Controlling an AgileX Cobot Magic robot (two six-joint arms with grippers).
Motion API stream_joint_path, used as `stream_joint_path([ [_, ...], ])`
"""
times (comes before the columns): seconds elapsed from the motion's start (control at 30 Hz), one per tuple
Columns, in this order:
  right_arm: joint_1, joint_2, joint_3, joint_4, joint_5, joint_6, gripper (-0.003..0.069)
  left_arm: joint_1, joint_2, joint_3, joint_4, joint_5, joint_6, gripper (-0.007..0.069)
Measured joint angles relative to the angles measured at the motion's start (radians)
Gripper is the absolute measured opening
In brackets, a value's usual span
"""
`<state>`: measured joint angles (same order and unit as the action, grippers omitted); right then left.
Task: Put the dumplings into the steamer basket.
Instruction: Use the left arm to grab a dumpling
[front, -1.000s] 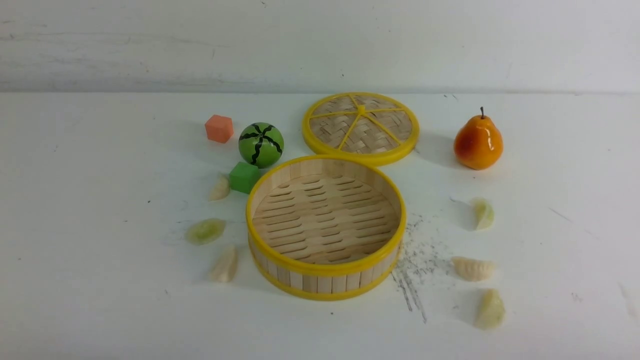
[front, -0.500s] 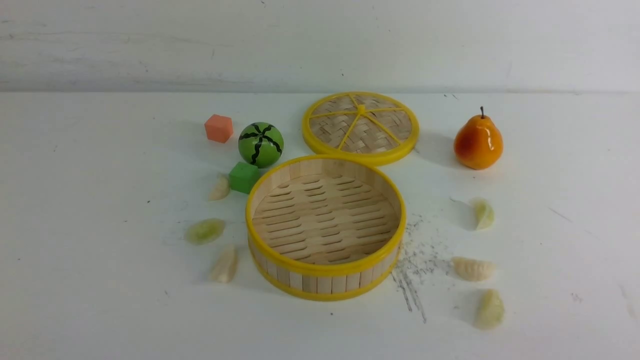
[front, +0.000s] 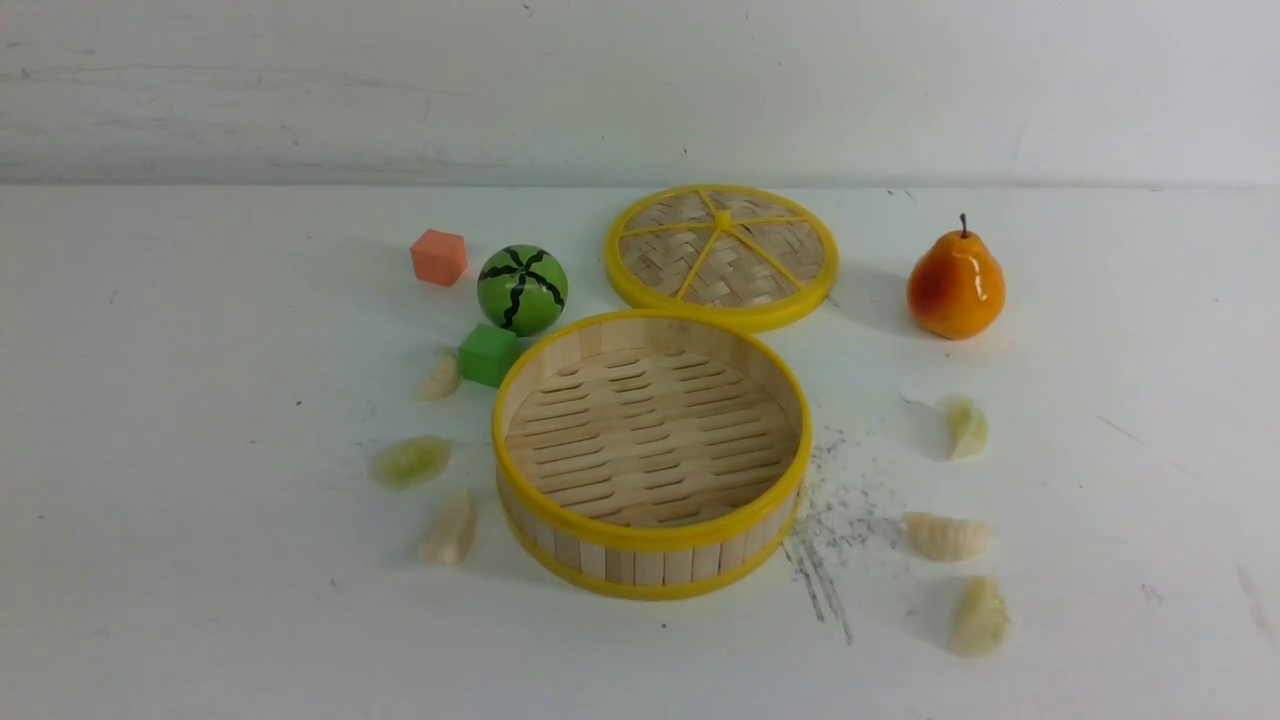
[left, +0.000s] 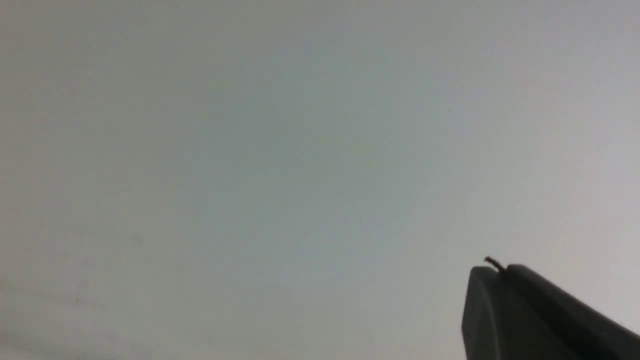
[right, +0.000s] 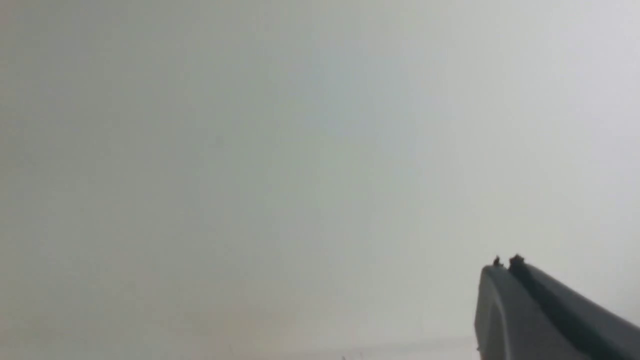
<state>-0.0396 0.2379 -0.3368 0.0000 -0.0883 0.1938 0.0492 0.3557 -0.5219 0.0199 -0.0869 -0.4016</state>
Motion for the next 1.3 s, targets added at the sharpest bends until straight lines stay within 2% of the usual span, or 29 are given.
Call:
stream_joint_path([
  [0.2, 0.0, 0.212, -0.024, 0.0, 0.322, -0.056, -0.0014, -0.018, 0.311, -0.06, -0.062, 0.325, -0.076, -0.0013],
  [0.3, 0.0, 0.298, -0.041, 0.022, 0.454, -0.068, -0.0013, -0.053, 0.403, -0.111, -0.079, 0.45, -0.047, -0.0013],
  [0.4, 0.0, 0.366, -0.057, 0.053, 0.544, -0.096, -0.0013, -0.109, 0.517, -0.187, -0.109, 0.589, 0.034, -0.0013],
  [0.47, 0.001, 0.505, -0.096, 0.162, 0.66, -0.218, -0.0012, -0.18, 0.68, -0.296, -0.173, 0.739, 0.16, -0.0013],
  [0.5, 0.001, 0.505, -0.098, 0.172, 0.66, -0.218, -0.0012, -0.18, 0.691, -0.303, -0.177, 0.739, 0.168, -0.0013],
  [0.57, 0.014, 0.565, -0.115, 0.254, 0.674, -0.304, -0.0011, -0.204, 0.788, -0.364, -0.214, 0.785, 0.22, -0.0013],
  [0.6, 0.031, 0.603, -0.134, 0.33, 0.675, -0.402, -0.0011, -0.211, 0.849, -0.405, -0.235, 0.799, 0.24, -0.0013],
  [0.8, 0.099, 0.693, -0.158, 0.589, 0.683, -0.706, -0.0007, -0.211, 1.118, -0.633, -0.259, 0.824, 0.291, -0.0011],
  [0.83, 0.108, 0.699, -0.158, 0.617, 0.693, -0.762, -0.0007, -0.211, 1.178, -0.696, -0.26, 0.833, 0.312, 0.0],
  [0.97, 0.118, 0.701, -0.158, 0.654, 0.704, -0.847, -0.0006, -0.215, 1.32, -0.852, -0.248, 0.858, 0.343, 0.006],
  [1.27, 0.119, 0.701, -0.158, 0.711, 0.704, -0.871, -0.0005, -0.239, 1.637, -1.18, -0.048, 0.932, 0.356, 0.0318],
  [1.3, 0.119, 0.701, -0.158, 0.714, 0.704, -0.872, -0.0005, -0.239, 1.648, -1.188, -0.044, 0.932, 0.356, 0.0322],
])
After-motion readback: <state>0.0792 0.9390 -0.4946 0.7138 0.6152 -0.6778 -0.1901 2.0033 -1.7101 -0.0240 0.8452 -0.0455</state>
